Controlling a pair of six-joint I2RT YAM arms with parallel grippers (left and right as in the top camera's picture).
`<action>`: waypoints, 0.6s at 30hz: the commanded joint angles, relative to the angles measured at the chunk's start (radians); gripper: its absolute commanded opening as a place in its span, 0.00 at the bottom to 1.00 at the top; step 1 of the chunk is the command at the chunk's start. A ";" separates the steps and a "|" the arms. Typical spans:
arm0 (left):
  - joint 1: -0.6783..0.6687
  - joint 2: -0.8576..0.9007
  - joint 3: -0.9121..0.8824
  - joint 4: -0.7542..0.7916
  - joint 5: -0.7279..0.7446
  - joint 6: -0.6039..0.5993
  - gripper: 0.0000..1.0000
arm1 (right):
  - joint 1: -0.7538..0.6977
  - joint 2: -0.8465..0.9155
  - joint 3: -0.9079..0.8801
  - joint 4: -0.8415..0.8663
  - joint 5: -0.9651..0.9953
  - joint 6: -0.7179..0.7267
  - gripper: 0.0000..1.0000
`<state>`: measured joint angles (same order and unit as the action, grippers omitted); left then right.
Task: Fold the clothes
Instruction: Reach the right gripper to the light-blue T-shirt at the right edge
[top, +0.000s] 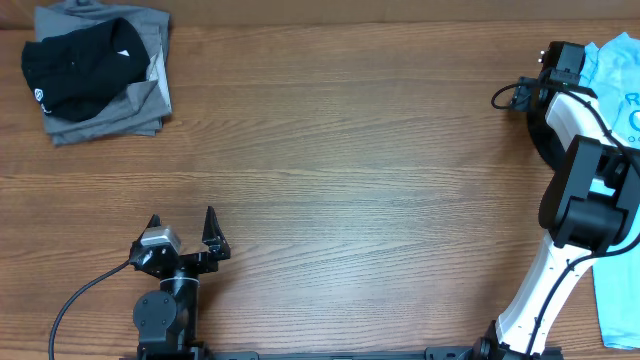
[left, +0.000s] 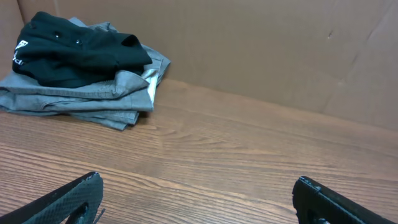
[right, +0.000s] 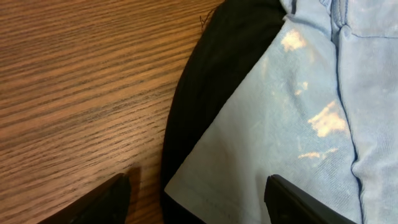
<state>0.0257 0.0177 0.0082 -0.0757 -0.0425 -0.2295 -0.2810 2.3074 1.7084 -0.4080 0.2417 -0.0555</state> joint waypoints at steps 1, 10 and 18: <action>-0.006 -0.006 -0.003 0.004 -0.016 0.023 1.00 | -0.001 0.013 0.019 0.014 0.001 0.006 0.73; -0.006 -0.006 -0.003 0.004 -0.016 0.024 1.00 | -0.002 0.045 0.019 0.023 0.001 0.006 0.78; -0.006 -0.006 -0.003 0.004 -0.016 0.024 1.00 | -0.003 0.046 0.019 0.033 0.002 0.008 0.62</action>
<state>0.0257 0.0177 0.0082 -0.0757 -0.0429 -0.2295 -0.2810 2.3337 1.7092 -0.3817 0.2401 -0.0509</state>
